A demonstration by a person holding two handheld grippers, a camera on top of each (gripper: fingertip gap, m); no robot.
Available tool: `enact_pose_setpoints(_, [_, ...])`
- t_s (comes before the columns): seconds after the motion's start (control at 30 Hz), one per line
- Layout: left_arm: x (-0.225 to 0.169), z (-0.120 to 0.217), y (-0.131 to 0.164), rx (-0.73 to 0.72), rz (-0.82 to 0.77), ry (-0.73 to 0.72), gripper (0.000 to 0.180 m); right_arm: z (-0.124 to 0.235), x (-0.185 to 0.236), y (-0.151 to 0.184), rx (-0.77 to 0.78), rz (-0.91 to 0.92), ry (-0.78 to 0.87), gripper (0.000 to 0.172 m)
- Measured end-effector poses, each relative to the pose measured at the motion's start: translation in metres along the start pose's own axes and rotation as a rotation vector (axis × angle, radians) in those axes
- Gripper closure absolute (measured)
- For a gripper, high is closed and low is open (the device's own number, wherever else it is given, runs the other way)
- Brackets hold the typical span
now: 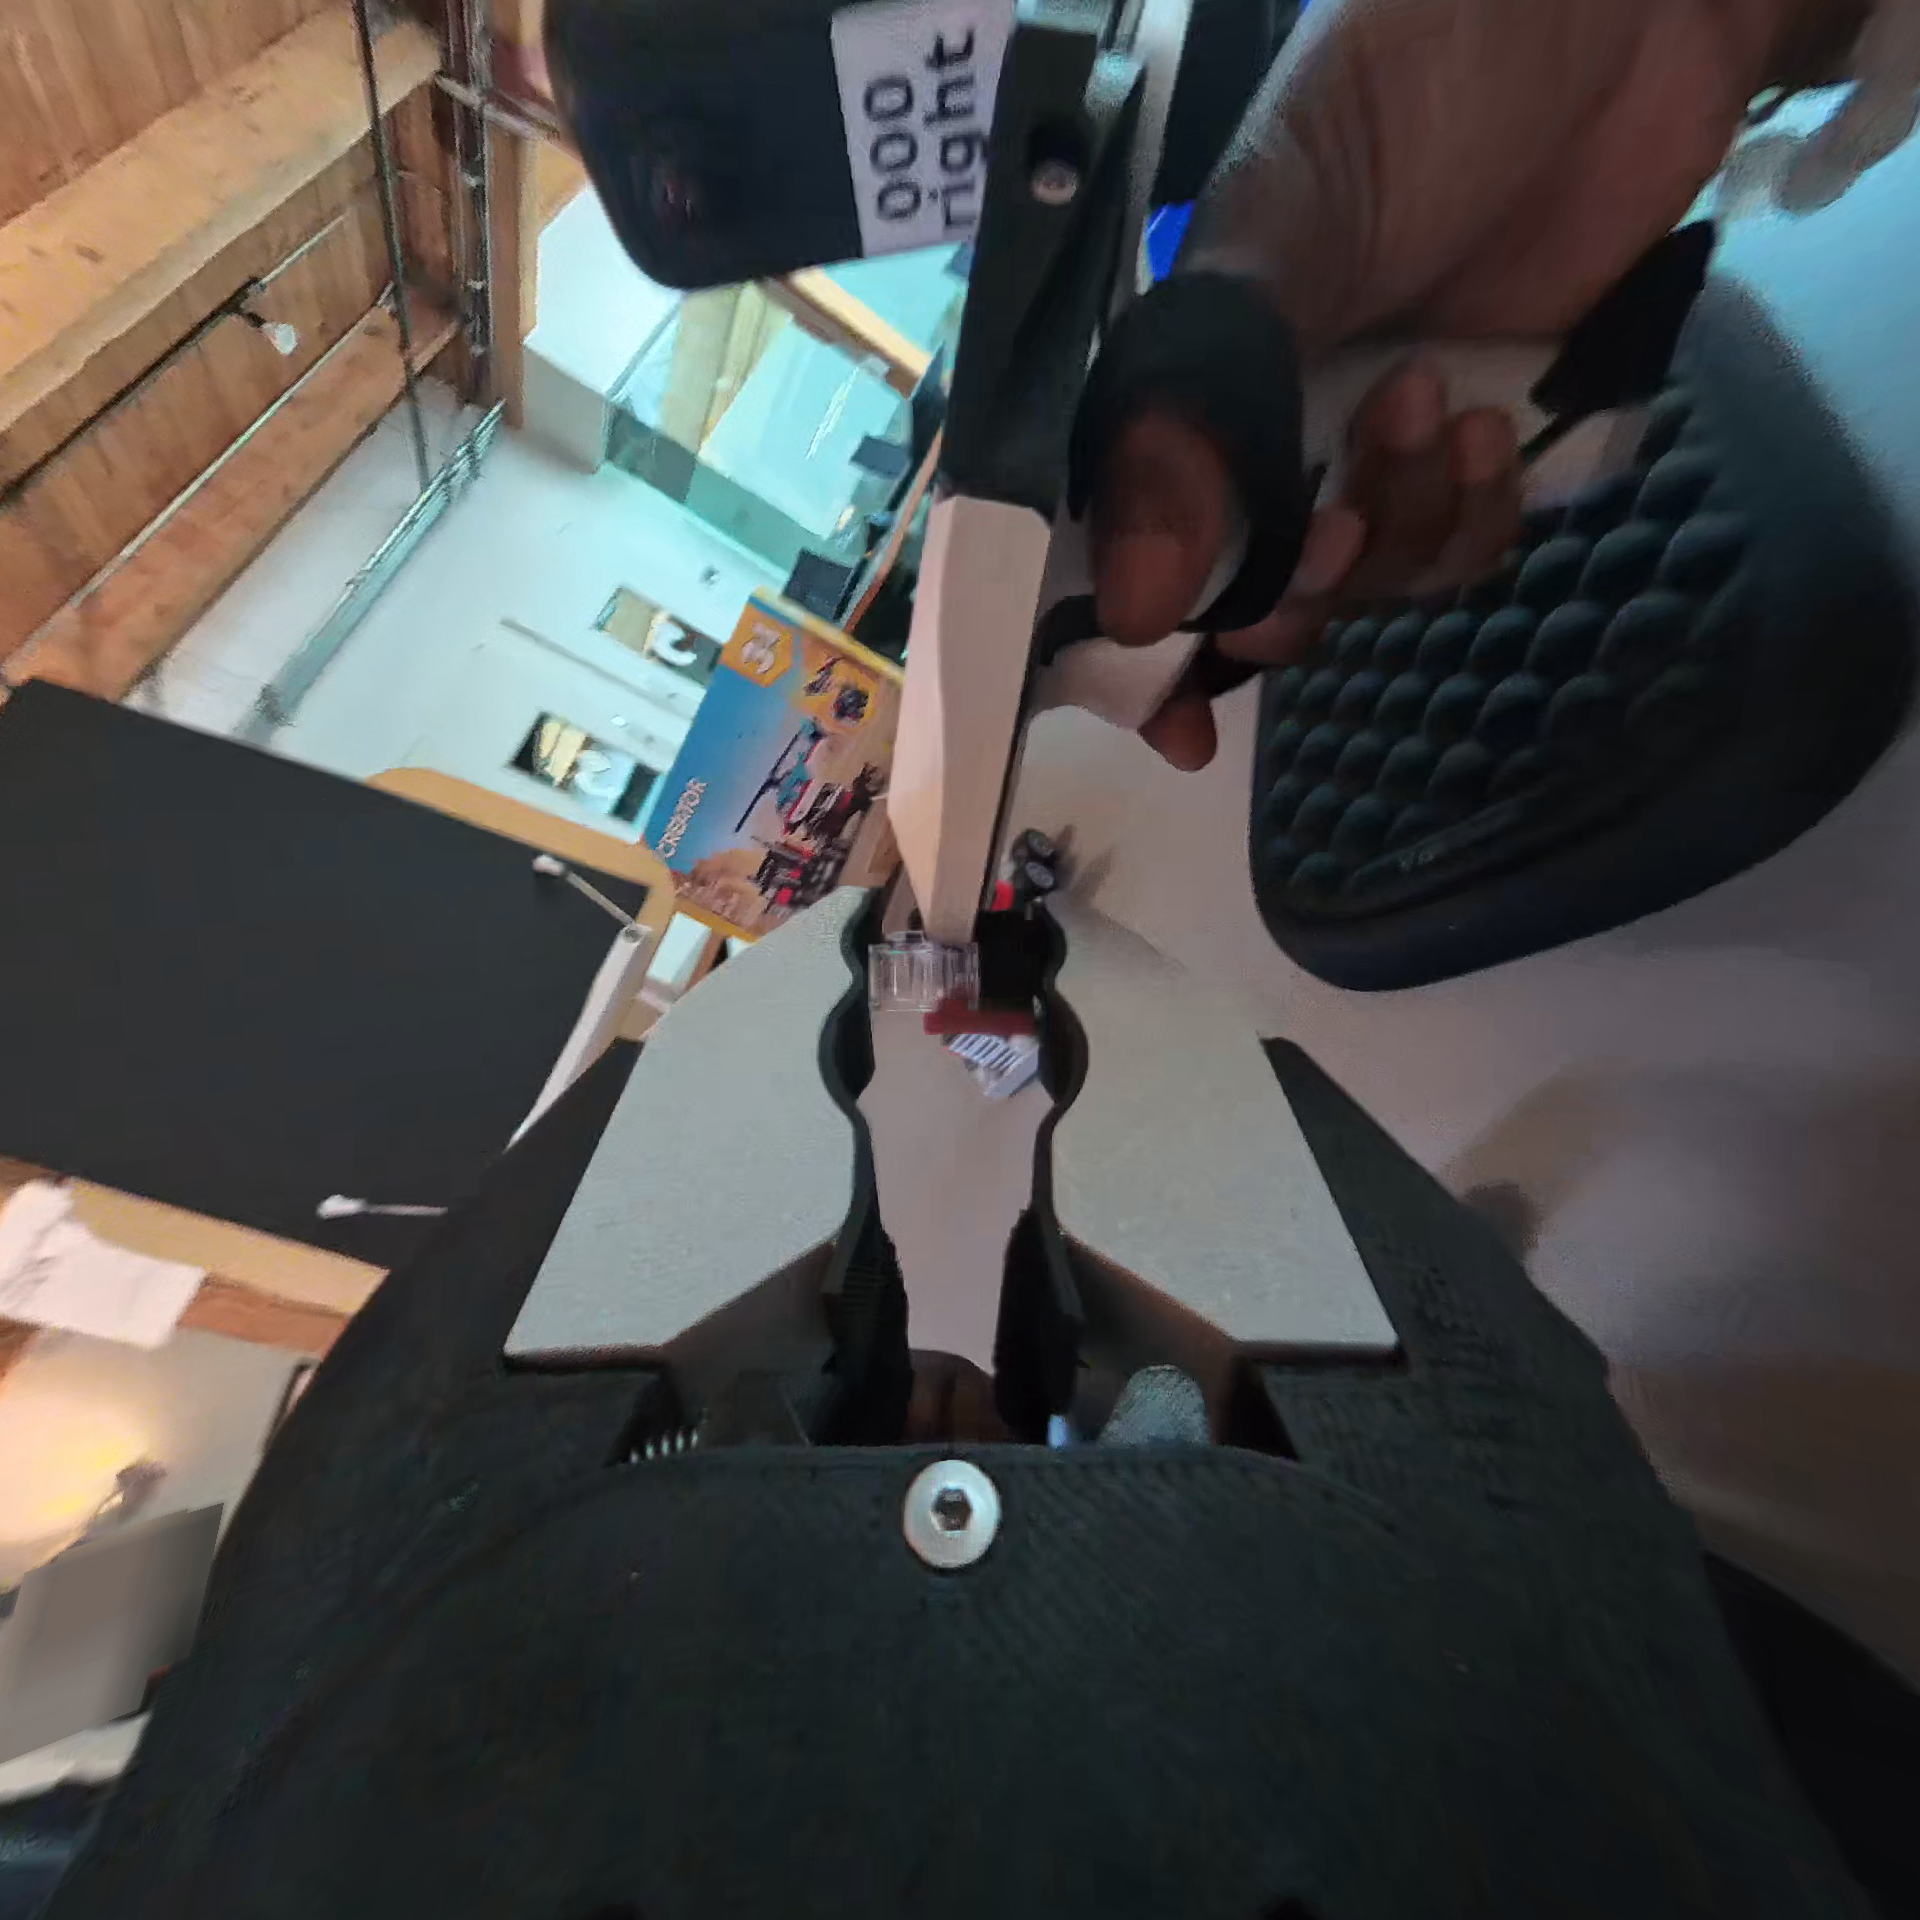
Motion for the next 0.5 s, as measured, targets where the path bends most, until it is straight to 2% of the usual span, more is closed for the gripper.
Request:
enact_pose_setpoints(0.1, [-0.001,-0.001,0.0,0.007,-0.024,-0.028,0.154,0.001,0.001,0.0,-0.012,0.054,0.009,0.14])
enact_pose_setpoints(0.23, [0.001,0.003,-0.009,-0.109,0.114,-0.016,0.154,0.002,0.006,0.0,-0.084,-0.155,-0.093,0.141])
enact_pose_setpoints(0.5, [0.002,0.007,-0.013,-0.202,0.298,0.021,0.154,0.001,0.007,0.003,-0.119,-0.422,-0.211,0.14])
Point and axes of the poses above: each gripper's, where its closed fingertips meet, z back along the fingers, y out of its underside, x = y × z across the jaws, the point moved 3 cm from there along z, back along the fingers, and after that the axes turned 15 degrees about -x, right-handed, at the moved point
